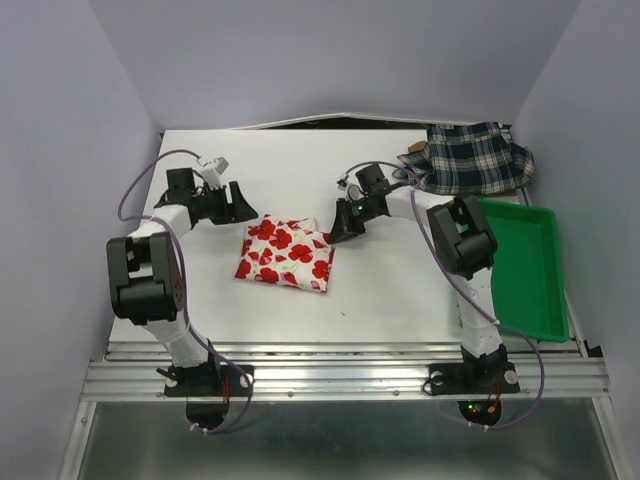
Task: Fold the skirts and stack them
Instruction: Neatly place the folded skirt to the corner
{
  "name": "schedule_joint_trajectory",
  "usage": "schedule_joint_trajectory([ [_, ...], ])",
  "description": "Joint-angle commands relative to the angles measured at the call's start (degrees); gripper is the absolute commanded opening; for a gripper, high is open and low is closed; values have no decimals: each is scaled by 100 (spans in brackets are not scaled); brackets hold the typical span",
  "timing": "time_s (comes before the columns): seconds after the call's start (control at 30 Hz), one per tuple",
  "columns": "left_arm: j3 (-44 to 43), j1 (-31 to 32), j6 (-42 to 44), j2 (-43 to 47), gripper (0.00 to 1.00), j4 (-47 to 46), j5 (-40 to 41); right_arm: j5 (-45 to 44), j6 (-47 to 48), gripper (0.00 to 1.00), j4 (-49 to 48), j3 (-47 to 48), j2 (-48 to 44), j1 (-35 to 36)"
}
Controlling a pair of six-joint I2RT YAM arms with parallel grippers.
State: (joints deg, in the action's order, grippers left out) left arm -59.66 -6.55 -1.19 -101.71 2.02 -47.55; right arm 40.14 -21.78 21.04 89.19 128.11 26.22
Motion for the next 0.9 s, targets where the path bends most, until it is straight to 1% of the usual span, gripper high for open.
schedule_joint_trajectory([
  [0.0, -335, 126, 803, 1160, 72, 183, 535, -384, 332, 1, -65, 274, 187, -29],
  [0.13, -398, 776, 1524, 1513, 64, 693, 1194, -428, 350, 1, -56, 546, 328, -29],
  [0.17, -354, 1230, 1682, 1575, 63, 816, 1596, -437, 333, 1, -65, 686, 346, -29],
  [0.2, -232, 1470, 1988, 1697, 63, 843, 1869, -454, 315, 1, -65, 766, 363, -29],
  [0.27, -47, 1918, 2192, 1856, 62, 757, 2344, -524, 297, 3, -47, 924, 355, -29],
  [0.3, 41, 2320, 2280, 1987, 63, 686, 2895, -560, 288, 4, -47, 1056, 337, -29],
  [0.37, 191, 2701, 2439, 2059, 63, 633, 3529, -595, 210, 10, -47, 1153, 249, -29],
  [0.4, 270, 2998, 2605, 2128, 64, 633, 3672, -595, 140, 14, -38, 1206, 206, -29],
  [0.43, 314, 3140, 2702, 2173, 65, 615, 3778, -604, 104, 28, -38, 1198, 144, -29],
  [0.5, 420, 3448, 2939, 2339, 67, 598, 4147, -560, 25, 44, -38, 1145, -75, -29],
  [0.53, 559, 3824, 3210, 2392, 67, 589, 4279, -516, -54, 53, -47, 1084, -154, -29],
  [0.57, 639, 4001, 3361, 2445, 67, 589, 4437, -490, -98, 55, -38, 1048, -329, -81],
  [0.6, 788, 4334, 3632, 2515, 66, 615, 4499, -490, -151, 60, -47, 952, -427, -82],
  [0.67, 946, 4617, 3792, 2551, 65, 642, 4684, -507, -204, 63, -38, 820, -725, -152],
  [0.73, 1123, 4811, 3933, 2560, 63, 694, 4676, -533, -256, 67, -30, 662, -936, -275],
  [0.83, 1246, 5022, 4144, 2560, 61, 817, 4413, -516, -397, 71, -38, 188, -1367, -477],
  [0.87, 1272, 5153, 4197, 2499, 60, 800, 4299, -464, -432, 73, -30, -126, -1455, -547],
])
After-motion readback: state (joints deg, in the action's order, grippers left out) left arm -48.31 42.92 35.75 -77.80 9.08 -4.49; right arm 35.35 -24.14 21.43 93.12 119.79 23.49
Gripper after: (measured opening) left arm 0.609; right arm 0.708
